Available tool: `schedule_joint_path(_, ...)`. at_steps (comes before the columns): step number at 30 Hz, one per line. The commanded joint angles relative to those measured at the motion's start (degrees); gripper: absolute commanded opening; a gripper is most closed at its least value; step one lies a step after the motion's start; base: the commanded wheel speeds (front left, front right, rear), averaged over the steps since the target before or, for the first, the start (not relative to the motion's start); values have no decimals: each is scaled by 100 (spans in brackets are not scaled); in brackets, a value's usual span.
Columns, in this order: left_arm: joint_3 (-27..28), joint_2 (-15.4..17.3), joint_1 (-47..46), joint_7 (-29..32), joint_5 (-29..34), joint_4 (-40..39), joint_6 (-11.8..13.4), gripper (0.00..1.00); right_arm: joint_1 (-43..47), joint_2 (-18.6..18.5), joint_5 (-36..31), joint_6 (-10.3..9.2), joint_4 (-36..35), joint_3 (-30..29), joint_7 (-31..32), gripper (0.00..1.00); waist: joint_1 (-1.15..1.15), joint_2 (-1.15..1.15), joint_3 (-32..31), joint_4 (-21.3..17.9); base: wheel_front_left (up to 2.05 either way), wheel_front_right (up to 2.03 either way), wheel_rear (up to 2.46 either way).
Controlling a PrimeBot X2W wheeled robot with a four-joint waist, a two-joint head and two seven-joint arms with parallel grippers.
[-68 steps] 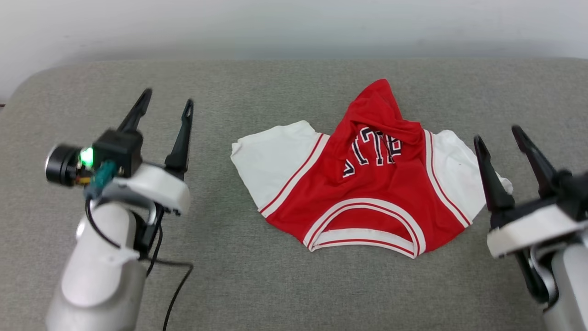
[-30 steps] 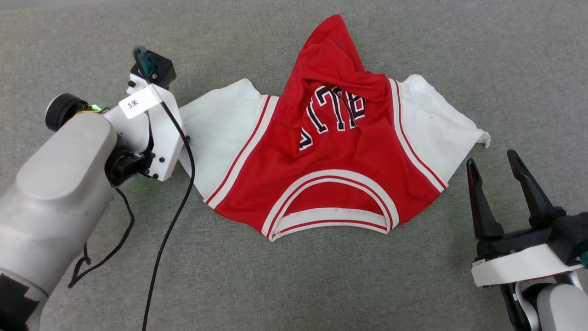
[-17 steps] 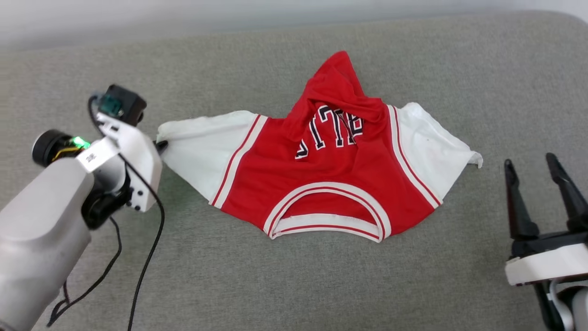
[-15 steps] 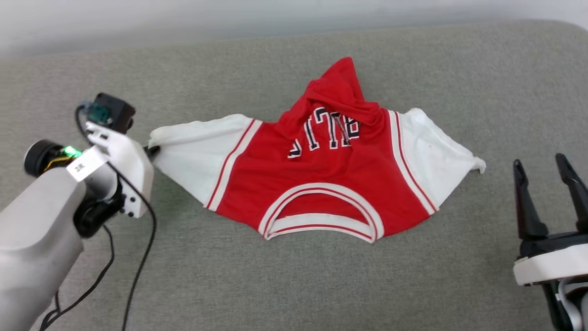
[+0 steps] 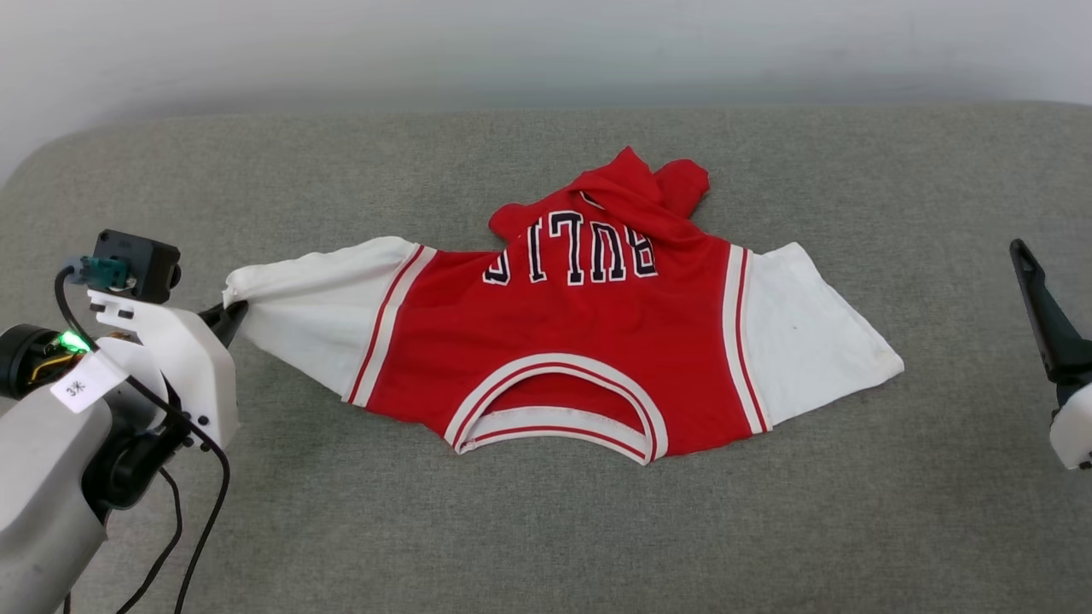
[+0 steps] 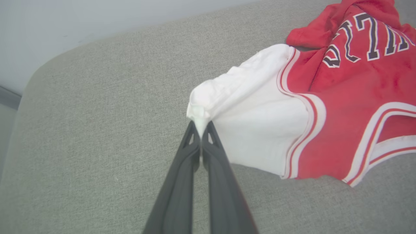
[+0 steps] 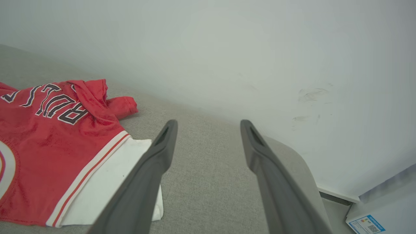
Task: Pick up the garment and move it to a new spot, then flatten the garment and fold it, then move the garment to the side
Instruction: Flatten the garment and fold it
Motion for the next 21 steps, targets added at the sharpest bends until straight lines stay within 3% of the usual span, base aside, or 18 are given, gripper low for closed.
schedule_joint_path(1, 64, 57, 129, -71, -17, -179, 116, 0, -217, -372, 306, -6, -63, 302, 532, 100, 0, 0, 18, 42, 0, 0, 0)
schedule_joint_path(3, 68, 101, 205, -107, 12, -341, 209, 0, -410, -747, 631, -6, -74, 676, 1157, 100, 0, 0, 43, 79, 0, 0, 0)
schedule_joint_path(4, 68, 101, 205, -107, 12, -341, 209, 0, -410, -747, 631, -6, -74, 676, 1157, 100, 0, 0, 43, 79, 0, 0, 0)
schedule_joint_path(11, 67, 74, 143, -214, 123, -748, 381, 0, -1104, -1653, 1721, -6, 145, 1962, 3243, 100, 0, 0, 261, 245, 0, 0, 0)
schedule_joint_path(16, 55, -13, -18, -277, 236, -902, 426, 0, -1601, -1707, 2206, -6, 642, 2485, 4090, 100, 0, 0, 499, 386, 0, 0, 0)
schedule_joint_path(21, 56, -109, -214, -367, 372, -1004, 450, 0, -2158, -1470, 2254, -6, 1482, 2956, 4136, 100, 0, 0, 827, 534, 0, 0, 0)
